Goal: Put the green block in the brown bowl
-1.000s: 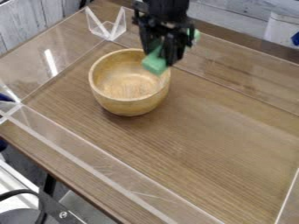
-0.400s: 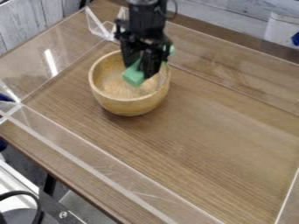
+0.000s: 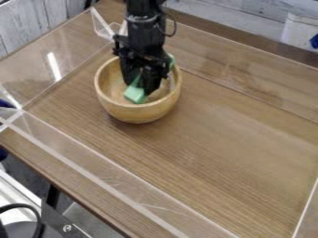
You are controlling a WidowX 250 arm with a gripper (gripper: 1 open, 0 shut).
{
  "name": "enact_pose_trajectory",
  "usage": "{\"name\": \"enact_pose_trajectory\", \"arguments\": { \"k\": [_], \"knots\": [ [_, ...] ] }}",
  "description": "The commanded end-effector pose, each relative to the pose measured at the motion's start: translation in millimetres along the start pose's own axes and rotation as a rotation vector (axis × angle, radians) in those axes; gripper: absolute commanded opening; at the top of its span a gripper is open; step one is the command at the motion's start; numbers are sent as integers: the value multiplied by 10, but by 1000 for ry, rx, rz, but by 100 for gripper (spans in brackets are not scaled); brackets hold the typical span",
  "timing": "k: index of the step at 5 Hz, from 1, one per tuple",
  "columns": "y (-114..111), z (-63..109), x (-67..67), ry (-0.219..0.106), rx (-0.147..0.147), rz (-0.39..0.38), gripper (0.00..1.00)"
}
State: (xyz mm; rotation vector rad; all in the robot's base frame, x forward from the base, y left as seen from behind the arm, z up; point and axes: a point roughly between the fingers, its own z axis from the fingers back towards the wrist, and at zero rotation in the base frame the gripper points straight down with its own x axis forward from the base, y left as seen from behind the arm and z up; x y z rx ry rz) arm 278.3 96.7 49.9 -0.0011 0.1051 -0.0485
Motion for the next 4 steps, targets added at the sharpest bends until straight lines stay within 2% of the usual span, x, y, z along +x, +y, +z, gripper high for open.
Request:
{"name": "enact_pose_trajectory", "arguments": {
  "k": [1, 4],
  "knots": [
    [68, 98, 44, -40, 21, 6, 0],
    [38, 104, 54, -38, 9, 4, 0]
  ]
}}
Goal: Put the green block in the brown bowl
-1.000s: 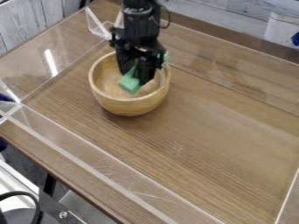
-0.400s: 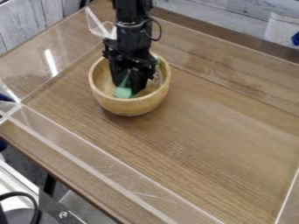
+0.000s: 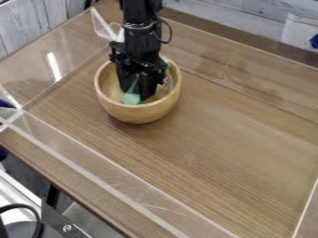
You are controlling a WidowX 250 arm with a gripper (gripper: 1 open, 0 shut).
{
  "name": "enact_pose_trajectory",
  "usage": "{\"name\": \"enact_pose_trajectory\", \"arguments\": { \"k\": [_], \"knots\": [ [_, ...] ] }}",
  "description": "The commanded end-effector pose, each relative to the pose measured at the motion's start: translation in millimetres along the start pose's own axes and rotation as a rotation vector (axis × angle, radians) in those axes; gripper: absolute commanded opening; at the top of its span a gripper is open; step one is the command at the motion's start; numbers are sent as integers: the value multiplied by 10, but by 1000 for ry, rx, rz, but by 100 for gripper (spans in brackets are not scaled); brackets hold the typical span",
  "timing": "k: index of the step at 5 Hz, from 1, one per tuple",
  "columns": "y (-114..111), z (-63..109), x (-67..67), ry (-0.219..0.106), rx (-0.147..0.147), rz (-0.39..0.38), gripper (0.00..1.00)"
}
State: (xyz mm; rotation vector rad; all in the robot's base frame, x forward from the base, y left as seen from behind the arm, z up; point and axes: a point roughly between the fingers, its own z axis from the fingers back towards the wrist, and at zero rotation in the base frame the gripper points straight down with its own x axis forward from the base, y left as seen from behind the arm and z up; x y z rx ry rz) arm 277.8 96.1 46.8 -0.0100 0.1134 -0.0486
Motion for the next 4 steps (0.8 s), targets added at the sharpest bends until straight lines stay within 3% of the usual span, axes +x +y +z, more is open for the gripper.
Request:
{"name": "enact_pose_trajectory", "arguments": {
  "k": [1, 4],
  "knots": [
    [36, 136, 58, -46, 14, 4, 0],
    [18, 132, 62, -43, 4, 4, 0]
  ]
}}
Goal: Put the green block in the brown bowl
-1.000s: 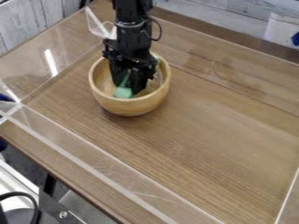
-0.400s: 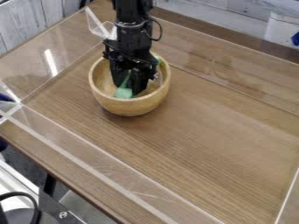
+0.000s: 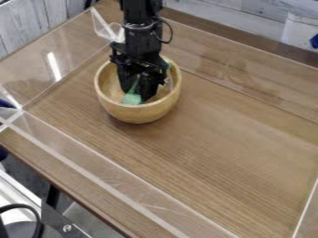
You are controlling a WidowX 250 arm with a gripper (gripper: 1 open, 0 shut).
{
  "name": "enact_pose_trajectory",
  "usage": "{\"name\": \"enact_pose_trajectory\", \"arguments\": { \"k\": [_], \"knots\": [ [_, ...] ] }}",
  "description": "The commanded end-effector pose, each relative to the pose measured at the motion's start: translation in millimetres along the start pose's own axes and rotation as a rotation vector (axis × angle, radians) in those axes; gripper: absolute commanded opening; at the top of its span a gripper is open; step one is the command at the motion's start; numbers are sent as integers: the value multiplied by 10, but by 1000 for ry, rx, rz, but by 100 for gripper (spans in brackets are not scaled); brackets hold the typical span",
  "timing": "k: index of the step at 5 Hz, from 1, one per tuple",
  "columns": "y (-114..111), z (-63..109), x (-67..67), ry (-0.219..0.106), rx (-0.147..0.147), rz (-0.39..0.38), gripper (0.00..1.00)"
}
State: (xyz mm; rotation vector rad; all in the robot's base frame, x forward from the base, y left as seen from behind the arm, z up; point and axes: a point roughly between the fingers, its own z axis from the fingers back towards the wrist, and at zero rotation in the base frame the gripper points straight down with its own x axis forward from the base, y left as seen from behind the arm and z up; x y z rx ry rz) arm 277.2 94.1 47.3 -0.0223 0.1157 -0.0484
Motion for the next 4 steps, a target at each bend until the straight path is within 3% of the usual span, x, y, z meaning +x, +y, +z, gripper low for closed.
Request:
{"name": "enact_pose_trajectory", "arguments": {
  "k": [1, 2, 3, 4],
  "knots": [
    [30, 129, 67, -44, 12, 4, 0],
    [25, 130, 66, -43, 9, 5, 0],
    [20, 167, 62, -42, 7, 8, 100],
    [-7, 289, 55, -61, 6, 12, 100]
  ]
}}
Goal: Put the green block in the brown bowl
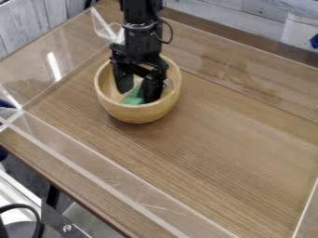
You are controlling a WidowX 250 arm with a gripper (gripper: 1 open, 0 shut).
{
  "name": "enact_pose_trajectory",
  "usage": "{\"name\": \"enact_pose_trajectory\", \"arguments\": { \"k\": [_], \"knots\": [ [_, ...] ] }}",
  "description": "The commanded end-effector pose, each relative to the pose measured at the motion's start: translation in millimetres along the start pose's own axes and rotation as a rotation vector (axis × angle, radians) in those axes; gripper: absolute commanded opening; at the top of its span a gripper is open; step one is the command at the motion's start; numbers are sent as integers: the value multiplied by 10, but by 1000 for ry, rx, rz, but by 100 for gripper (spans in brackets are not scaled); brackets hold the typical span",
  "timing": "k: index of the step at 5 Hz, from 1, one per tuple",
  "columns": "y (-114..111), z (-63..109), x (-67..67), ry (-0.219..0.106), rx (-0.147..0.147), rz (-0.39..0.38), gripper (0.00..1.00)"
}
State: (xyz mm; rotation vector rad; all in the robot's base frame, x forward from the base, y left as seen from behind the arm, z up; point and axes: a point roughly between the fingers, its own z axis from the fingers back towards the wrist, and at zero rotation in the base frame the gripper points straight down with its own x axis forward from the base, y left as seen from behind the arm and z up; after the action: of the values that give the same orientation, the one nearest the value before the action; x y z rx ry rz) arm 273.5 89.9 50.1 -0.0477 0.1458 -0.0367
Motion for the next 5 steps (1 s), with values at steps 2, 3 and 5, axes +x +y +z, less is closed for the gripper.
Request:
{"name": "enact_pose_trajectory", "arguments": {
  "k": [2, 3, 5],
  "knots": [
    [-113, 691, 82, -156, 52, -7, 100],
    [-203, 975, 82, -198, 66, -18, 100],
    [-273, 1101, 45, -223, 69, -24, 100]
  ]
}}
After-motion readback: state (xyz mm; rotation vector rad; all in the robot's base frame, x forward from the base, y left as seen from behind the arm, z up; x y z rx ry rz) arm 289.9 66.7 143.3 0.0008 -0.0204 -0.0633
